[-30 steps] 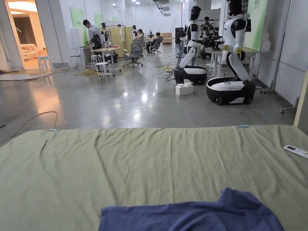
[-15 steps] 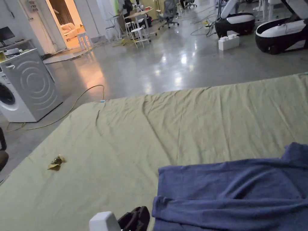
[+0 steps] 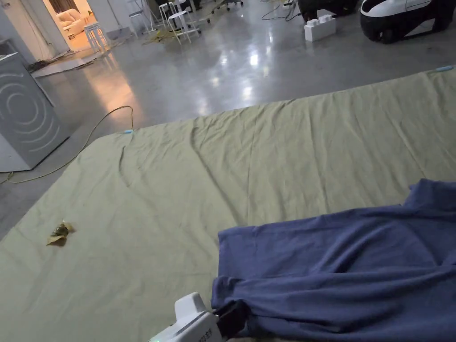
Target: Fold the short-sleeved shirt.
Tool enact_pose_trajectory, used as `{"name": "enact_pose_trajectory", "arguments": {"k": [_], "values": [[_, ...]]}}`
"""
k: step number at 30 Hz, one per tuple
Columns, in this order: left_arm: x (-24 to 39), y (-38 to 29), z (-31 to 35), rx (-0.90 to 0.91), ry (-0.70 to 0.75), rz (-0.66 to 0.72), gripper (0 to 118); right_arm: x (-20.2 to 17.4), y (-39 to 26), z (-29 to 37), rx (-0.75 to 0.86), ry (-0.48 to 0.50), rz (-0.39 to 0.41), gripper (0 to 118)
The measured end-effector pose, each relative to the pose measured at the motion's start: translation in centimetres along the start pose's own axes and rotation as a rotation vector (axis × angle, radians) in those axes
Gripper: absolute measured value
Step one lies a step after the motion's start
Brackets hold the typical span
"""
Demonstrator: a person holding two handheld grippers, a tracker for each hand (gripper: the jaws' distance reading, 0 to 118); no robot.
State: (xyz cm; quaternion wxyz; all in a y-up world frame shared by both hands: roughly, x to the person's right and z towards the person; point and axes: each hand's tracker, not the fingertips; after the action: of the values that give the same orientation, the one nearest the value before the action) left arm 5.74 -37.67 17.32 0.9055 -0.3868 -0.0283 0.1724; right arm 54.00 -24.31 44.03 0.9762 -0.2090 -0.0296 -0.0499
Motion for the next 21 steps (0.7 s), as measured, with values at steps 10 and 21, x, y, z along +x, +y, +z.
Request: {"name": "enact_pose_trajectory", "arguments": {"k": [10, 21], "values": [[2.9, -1.0, -2.0, -0.076, 0.131, -0.306, 9, 1.6, -0.1, -2.7, -0.067, -0.067, -0.049, 5], [3.1, -0.6, -2.1, -0.102, 0.135, -0.348, 9, 6.5, -5.7, -20.5, -0.332, -0.175, -0.127, 35]]}}
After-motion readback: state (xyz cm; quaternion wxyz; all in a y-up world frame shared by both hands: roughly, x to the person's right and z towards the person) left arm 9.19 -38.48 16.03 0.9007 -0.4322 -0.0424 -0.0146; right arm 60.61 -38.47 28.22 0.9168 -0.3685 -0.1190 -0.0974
